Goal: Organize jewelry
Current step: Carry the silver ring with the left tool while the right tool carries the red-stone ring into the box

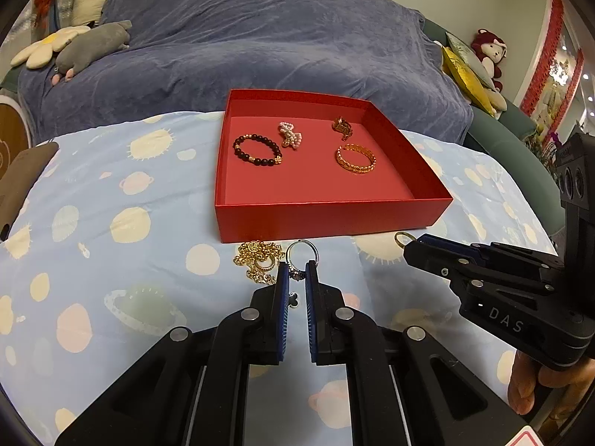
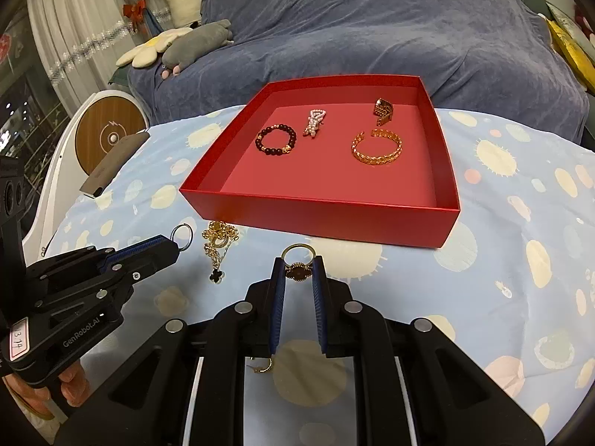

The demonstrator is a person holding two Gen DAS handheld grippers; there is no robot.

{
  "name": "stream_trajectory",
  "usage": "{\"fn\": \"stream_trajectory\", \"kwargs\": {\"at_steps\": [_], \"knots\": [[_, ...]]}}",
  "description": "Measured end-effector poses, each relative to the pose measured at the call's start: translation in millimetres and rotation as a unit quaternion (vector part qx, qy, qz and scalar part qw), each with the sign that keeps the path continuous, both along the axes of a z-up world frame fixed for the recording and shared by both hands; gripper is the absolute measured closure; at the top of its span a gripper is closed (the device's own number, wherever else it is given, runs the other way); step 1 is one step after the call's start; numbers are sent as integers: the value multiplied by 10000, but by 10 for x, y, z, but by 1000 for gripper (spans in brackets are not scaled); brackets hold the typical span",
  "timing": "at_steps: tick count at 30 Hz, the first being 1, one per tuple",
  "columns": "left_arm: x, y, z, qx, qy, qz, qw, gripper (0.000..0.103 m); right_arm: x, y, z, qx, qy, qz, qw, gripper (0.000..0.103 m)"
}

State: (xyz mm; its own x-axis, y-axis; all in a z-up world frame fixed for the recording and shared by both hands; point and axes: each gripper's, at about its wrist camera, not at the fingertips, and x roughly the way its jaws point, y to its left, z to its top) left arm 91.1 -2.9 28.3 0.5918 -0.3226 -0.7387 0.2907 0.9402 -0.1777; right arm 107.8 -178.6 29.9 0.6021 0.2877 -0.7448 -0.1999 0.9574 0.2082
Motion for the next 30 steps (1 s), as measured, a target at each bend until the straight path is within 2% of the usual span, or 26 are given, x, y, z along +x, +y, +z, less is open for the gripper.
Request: {"fn": "stream_trajectory", "kwargs": {"at_steps": [14,23,30], "knots": [[174,-51,164,-38,-202,127,9997,96,155,-272,266,57,-323,-373,9988,89],[437,-65,295,-24,-389,296,9988,96,457,-415,211,49,-384,-678,9969,89],[738,-87,235,100,-344,347,9988,96,634,-382,175,30,-385,-691,9969,89]]}}
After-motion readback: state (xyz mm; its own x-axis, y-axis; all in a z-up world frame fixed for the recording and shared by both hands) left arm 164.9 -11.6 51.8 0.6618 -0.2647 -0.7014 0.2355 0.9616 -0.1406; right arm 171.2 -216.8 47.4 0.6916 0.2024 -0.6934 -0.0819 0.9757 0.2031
